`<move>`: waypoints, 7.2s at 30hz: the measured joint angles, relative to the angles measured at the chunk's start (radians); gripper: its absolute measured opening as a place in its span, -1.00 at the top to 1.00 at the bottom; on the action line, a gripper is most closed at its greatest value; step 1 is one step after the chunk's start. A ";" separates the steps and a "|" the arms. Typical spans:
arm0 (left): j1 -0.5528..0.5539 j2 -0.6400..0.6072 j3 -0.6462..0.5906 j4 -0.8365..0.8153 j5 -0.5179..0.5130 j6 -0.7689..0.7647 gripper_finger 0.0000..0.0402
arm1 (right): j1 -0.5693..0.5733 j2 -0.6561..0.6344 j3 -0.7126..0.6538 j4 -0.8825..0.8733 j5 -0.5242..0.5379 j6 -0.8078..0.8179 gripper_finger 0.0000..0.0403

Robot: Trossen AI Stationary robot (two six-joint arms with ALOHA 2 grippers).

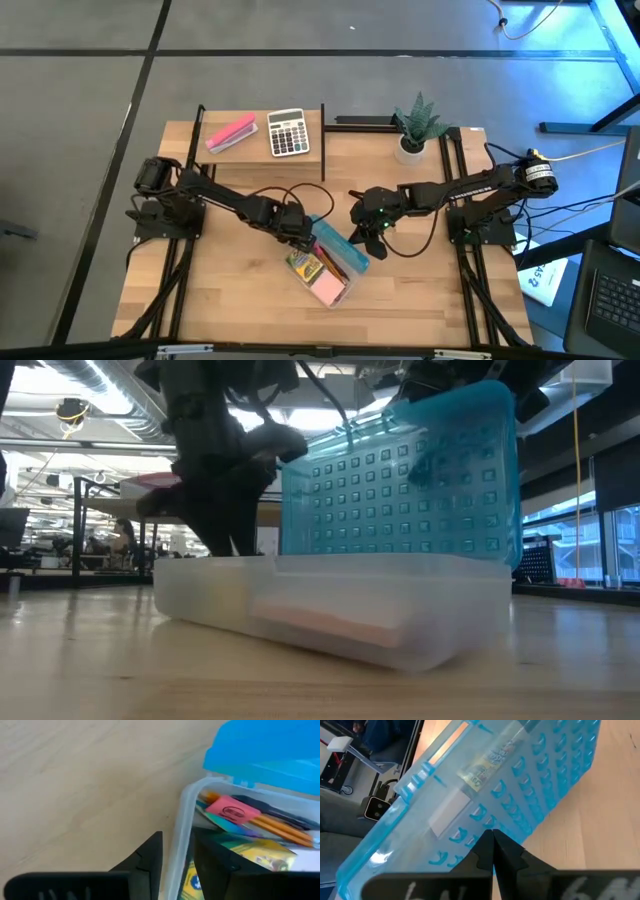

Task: Pack school essentials
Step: Close the blue supply box, then return to Home Position

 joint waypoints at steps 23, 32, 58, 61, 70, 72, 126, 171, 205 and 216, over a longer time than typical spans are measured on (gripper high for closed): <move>-0.005 -0.332 0.000 -0.223 -0.228 0.054 0.51 | 0.046 0.001 0.038 0.003 0.072 -0.004 0.97; -0.006 -0.338 0.000 -0.221 -0.248 0.106 0.51 | 0.077 0.073 0.038 0.080 0.080 -0.004 0.97; -0.137 -0.329 -0.053 0.045 -0.110 0.770 0.51 | 0.147 0.164 0.296 -0.214 0.100 0.084 0.97; -0.156 -0.330 -0.101 0.118 -0.108 0.815 0.51 | 0.187 0.199 0.296 -0.171 0.095 0.114 0.97; -0.188 -0.329 -0.268 0.352 -0.055 0.918 0.57 | 0.262 0.331 0.295 0.004 0.122 0.192 0.97; -0.186 -0.329 -0.294 0.382 -0.057 0.917 0.60 | 0.267 0.345 0.295 0.010 0.125 0.210 0.97; -0.166 -0.225 -0.318 0.580 -0.130 0.969 1.00 | 0.175 0.327 0.379 -0.347 0.193 0.070 0.98; -0.033 -1.204 -0.665 0.528 -0.219 0.962 1.00 | 0.014 -0.898 -0.238 -0.090 0.366 -0.019 1.00; 0.114 -1.715 -0.945 0.552 -0.278 0.963 1.00 | 0.005 -1.462 -0.494 -0.065 0.508 -0.085 1.00; 0.113 -1.714 -1.077 0.692 -0.264 0.991 1.00 | 0.005 -1.460 -0.779 0.232 0.490 -0.056 1.00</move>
